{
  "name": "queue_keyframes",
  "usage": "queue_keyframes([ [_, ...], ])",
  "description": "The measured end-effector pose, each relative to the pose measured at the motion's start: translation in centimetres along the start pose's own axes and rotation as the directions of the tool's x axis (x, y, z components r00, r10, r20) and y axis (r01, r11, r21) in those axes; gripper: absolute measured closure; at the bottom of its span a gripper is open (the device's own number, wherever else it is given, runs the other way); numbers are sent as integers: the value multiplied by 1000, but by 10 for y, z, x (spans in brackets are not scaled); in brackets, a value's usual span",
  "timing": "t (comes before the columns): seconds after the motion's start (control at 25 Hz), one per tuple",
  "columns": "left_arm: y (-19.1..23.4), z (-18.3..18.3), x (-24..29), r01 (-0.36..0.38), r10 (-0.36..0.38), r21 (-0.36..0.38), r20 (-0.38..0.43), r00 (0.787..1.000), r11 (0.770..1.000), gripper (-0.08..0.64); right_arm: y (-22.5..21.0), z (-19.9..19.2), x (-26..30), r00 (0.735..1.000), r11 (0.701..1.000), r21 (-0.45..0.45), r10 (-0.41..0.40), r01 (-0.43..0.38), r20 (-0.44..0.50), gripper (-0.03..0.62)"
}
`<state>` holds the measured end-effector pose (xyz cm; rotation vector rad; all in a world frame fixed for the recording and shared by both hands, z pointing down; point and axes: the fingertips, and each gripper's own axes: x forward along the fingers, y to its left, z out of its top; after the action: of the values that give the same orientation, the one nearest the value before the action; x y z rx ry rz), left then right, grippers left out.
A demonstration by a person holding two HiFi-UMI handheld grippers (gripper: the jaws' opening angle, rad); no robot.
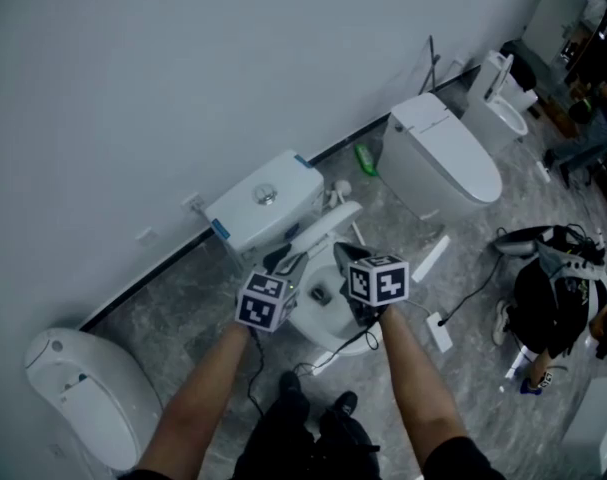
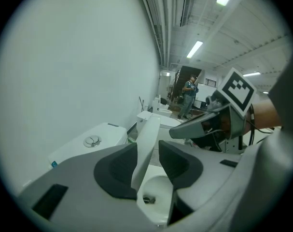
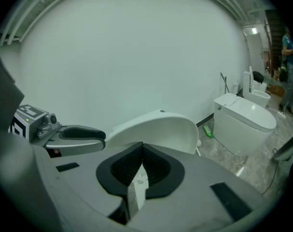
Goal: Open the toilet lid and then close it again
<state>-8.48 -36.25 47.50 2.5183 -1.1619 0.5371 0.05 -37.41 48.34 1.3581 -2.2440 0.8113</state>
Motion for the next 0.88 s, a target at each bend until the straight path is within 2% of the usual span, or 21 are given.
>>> queue_keyframes([
  [0.36,-31,-14,-4,81,-81,2,-25,996,997,434,-2,-23,-1,1000,1000,-19,8,-8,-26,580],
  [0.56,-53,-28,-6,114,-114,-5,-57,992,993,508,-10,-43,-13,999,1000,2,-1,1,-34,581],
  [0.88,-85,-47,-7,122,-122,-11,-82,989,992,529,-22,-73,-38,1000,1000,26,3,-2,-29,581],
])
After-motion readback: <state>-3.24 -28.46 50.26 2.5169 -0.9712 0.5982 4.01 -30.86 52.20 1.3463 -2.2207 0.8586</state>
